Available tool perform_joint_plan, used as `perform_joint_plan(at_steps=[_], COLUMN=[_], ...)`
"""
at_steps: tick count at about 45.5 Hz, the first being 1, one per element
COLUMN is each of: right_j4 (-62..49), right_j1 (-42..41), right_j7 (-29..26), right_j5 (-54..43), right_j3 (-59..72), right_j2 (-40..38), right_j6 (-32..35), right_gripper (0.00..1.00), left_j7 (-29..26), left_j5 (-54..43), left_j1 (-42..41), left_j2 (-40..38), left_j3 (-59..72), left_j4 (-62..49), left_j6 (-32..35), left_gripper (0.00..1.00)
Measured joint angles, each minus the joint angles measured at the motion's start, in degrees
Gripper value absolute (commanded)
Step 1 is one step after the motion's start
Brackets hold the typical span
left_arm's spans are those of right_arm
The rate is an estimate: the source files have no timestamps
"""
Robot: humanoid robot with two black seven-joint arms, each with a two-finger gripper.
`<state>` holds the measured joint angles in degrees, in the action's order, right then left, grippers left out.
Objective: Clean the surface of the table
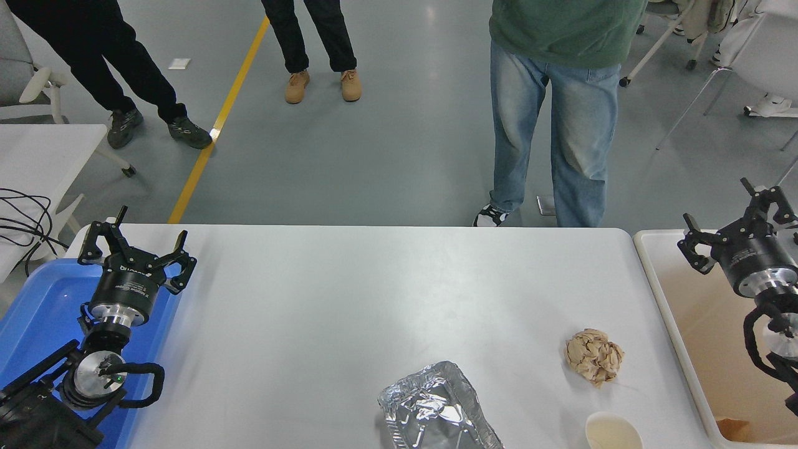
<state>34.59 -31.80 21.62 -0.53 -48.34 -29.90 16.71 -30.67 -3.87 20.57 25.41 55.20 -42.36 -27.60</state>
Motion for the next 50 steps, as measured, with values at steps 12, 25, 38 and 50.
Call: perform_joint_plan(at_steps=[12, 25, 38, 50], right_j4=[-0.05, -0.02, 0.33, 0.79], right_j1=[-0.49, -0.61, -0.56, -0.45], right_j7=[0.73, 0.92, 0.94, 0.47], right_j5=[-1.58, -2.11, -2.21, -2.21], right_j3=[0.62, 0.86, 1.09, 1.64], right_j2=[0.51, 0.62, 0.73, 0.36], right_j6=[0.05, 0.1, 0.15, 0.23], right_gripper=[1.0, 1.0, 1.0, 1.0], left_j7=[0.0, 0.0, 0.0, 0.0], left_j5=[0.0, -0.07, -0.09, -0.09], left_j1=[0.0, 0.0, 0.0, 0.0], left_j2=[0.0, 0.0, 0.0, 0.0], left_j3=[0.0, 0.0, 0.0, 0.0], left_j4=[0.0, 0.0, 0.0, 0.0], left_j6=[0.0, 0.0, 0.0, 0.0], left_gripper=[0.99, 0.99, 0.99, 0.99])
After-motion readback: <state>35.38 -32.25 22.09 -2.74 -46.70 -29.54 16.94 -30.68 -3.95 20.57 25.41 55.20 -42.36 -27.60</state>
